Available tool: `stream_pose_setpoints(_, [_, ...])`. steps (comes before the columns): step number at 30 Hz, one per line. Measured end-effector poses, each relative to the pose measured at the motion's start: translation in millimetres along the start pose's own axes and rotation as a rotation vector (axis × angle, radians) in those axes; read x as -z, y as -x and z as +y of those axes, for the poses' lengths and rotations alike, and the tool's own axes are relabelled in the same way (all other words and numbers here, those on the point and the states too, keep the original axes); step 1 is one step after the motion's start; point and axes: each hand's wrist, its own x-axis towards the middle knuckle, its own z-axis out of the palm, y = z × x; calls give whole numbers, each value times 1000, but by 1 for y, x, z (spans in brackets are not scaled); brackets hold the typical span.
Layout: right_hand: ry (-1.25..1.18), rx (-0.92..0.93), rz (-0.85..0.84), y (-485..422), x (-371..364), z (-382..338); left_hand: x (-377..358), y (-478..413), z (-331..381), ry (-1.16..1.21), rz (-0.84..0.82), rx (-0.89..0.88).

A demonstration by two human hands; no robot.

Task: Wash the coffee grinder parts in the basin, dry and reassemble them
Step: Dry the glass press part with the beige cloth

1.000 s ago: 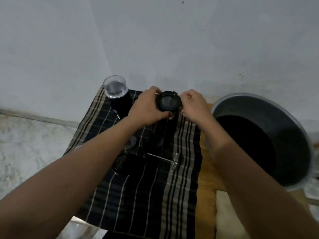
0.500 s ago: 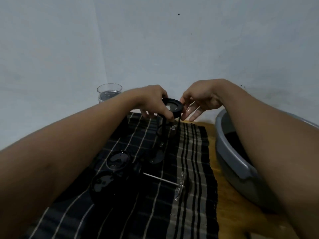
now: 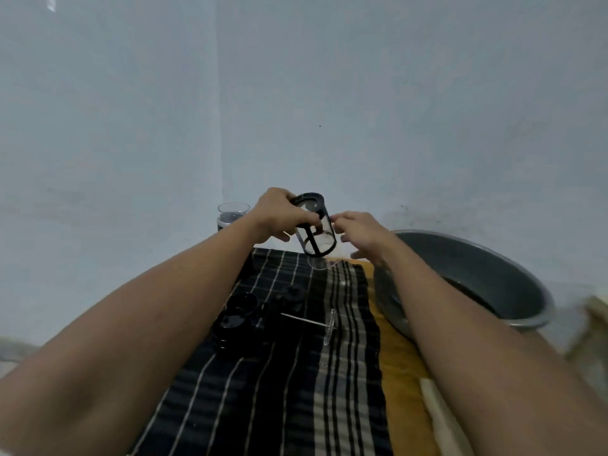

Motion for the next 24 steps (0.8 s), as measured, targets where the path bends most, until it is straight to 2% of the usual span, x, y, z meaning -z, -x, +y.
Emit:
stream_pose_setpoints(4, [76, 124, -45, 46, -7, 20, 6, 43, 10, 232, -20, 80])
stream_pose_setpoints(7, [207, 207, 37, 78, -9, 31, 4, 76, 11, 162, -147, 132])
stream_pose_setpoints(10, [288, 255, 9, 111, -2, 35, -3, 100, 10, 70, -174, 127])
stream_pose_setpoints(16, [366, 192, 300, 178, 24, 64, -40, 124, 0, 249, -192, 161])
stream_pose_setpoints(18, [530, 39, 397, 199, 32, 89, -50, 129, -5, 263, -151, 189])
stream_pose_setpoints(20, [697, -235, 420, 210, 36, 124, -57, 137, -8, 350, -99, 224])
stream_pose_setpoints(22, [762, -535, 326, 216, 33, 158, -60, 142, -9, 433, -60, 249])
stream_pose_setpoints(24, [734, -695, 227, 226, 26, 174, -61, 145, -10, 464, -32, 248])
